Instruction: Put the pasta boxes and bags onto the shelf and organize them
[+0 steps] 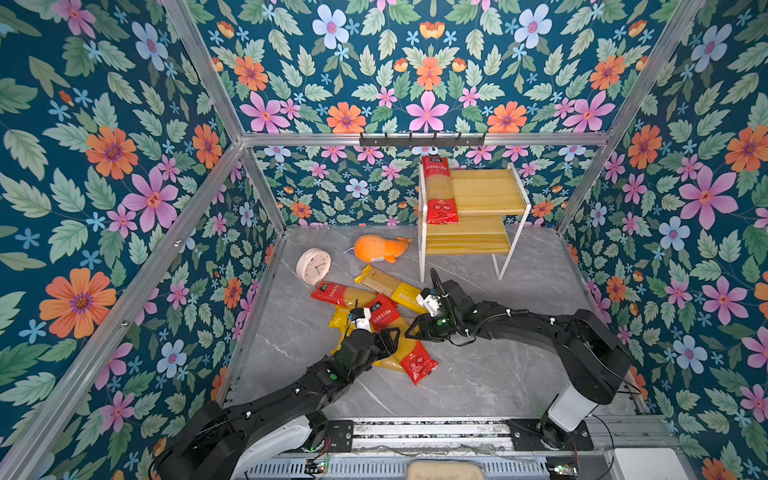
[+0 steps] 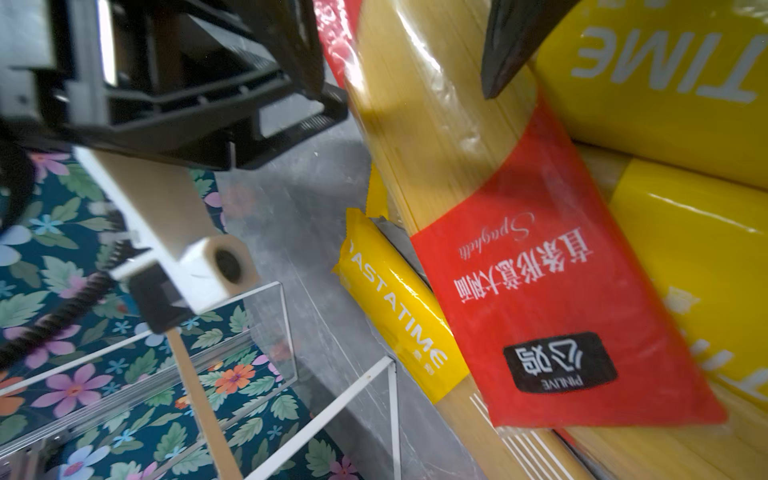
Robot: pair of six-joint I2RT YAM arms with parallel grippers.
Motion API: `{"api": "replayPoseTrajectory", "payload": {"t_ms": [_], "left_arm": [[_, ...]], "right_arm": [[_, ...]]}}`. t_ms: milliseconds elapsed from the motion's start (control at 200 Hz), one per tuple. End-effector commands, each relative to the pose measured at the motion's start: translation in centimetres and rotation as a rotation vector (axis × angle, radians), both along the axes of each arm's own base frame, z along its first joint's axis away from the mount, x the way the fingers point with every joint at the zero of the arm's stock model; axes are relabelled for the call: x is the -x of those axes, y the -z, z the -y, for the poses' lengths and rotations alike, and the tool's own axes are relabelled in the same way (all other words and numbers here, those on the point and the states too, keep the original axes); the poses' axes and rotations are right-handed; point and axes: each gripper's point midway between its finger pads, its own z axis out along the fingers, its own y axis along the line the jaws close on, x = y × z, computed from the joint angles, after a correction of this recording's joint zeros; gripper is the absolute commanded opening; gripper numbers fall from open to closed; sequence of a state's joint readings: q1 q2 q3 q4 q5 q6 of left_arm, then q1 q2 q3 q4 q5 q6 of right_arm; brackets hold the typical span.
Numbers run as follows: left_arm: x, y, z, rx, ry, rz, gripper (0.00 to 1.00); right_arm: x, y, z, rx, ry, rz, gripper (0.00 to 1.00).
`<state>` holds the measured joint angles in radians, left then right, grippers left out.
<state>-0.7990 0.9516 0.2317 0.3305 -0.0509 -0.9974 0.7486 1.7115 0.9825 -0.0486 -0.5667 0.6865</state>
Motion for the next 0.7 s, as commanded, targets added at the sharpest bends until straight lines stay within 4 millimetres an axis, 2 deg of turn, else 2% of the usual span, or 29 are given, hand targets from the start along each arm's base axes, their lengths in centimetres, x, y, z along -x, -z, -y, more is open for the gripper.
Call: {"api": "replayPoseTrajectory", "payload": {"t_ms": [0,210,395,530,695], "left_arm": [[0.5,0.0,-0.2,0.076,-0.002,-0.026,0.63],[0.9,1.4,-2.0,0.027,-0.032,-0.078,0.63],[0.6,1.6,-1.7,0.037,-0.015,-0.085,0.63],[0.5,2.5,-1.3,0.05,-0.012,-0.11,0.63],[0.4,2.3,-1.3,0.067,-0.018,-0.098,0.62]], "right_arm": [[0.1,0.7,-0.1,0.033,-0.047,0.007,0.52],[-0.9,1.3,0.8,0.12,-0.034,0.056,0.54],[-1.1,2.1,1.3,0.149,-0.039,0.045,0.56],[-0.6,2.2,0.1,0.086,-0.08,0.003,0.55],[0.2,0.2,-1.8,-0.042,-0.119,-0.004,0.46]]}}
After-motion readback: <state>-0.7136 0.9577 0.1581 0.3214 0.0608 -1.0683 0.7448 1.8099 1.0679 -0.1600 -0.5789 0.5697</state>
